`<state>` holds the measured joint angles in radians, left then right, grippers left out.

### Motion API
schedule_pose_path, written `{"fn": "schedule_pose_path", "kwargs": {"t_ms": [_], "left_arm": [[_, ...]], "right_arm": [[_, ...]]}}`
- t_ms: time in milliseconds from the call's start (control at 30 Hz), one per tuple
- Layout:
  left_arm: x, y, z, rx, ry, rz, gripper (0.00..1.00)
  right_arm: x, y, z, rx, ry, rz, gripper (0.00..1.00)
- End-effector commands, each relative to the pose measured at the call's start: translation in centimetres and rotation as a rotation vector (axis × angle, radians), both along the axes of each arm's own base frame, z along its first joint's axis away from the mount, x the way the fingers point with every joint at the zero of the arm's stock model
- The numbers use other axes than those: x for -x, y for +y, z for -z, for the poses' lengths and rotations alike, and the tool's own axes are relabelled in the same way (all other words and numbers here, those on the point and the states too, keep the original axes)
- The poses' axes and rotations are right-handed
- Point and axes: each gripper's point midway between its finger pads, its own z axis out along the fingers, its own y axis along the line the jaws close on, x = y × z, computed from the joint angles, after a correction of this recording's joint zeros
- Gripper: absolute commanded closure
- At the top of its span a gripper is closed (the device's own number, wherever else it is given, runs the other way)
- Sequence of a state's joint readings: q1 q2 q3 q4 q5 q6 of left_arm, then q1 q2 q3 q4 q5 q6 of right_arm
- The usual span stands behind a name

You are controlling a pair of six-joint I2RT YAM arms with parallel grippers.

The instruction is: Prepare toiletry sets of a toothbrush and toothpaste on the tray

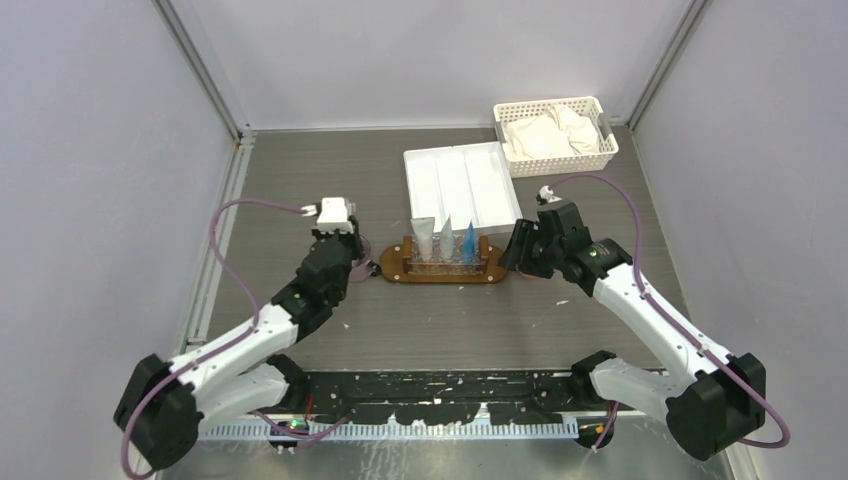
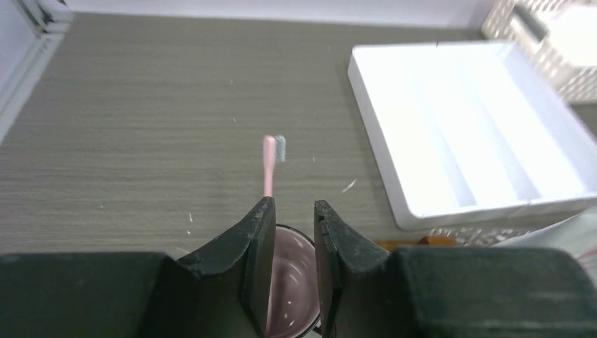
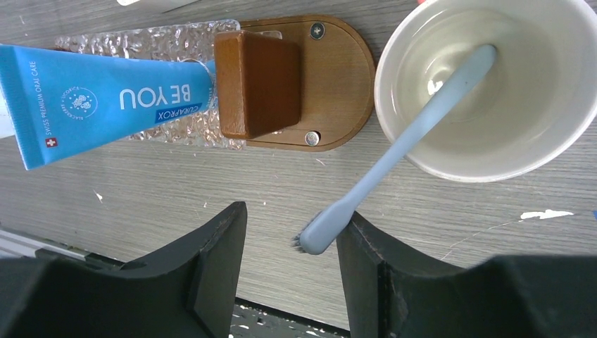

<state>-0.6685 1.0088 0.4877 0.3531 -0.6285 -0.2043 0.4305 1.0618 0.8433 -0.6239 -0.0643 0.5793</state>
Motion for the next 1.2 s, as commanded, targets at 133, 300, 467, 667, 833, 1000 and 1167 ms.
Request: {"fn": "schedule_pose_path", "kwargs": {"t_ms": [133, 300, 467, 667, 833, 1000, 1167], "left_arm": [[3.1, 4.8, -6.5, 0.064, -0.079, -0.138, 0.52], [2.9, 5.8, -6.1, -0.003, -0.060, -0.193, 0.01], [0.9, 8.0, -3.9, -0.023, 0.055, -0.252, 0.00], [-2.0, 13.9, -1.2, 0.144, 0.104, -0.304, 0.00], [-4.2, 15.5, 0.2, 0.063, 0.073, -0.352, 0.00], [-6.7, 15.3, 5.2, 0.030, 0.201, -0.323, 0.00], [-8.1, 15.1, 6.9, 0.030, 0.195, -0.285, 0.00]], "right_arm": [[-2.6, -2.2, -4.5, 0.049, -0.195, 0.127, 0.38], [-5.8, -6.2, -7.3, 0.156, -0.387, 0.328, 0.17], [-6.9, -13.4, -9.3, 0.345, -0.548, 0.562, 0.01], [-7.1, -20.1, -8.6, 0.233, -0.662, 0.746, 0.00], [-10.0, -23.1, -6.3, 0.244, -0.666, 0.802, 0.00], [-13.0, -22.9, -1.3, 0.265, -0.590, 0.739, 0.00], [-14.0, -23.4, 1.8, 0.298, -0.568, 0.726, 0.00]]}}
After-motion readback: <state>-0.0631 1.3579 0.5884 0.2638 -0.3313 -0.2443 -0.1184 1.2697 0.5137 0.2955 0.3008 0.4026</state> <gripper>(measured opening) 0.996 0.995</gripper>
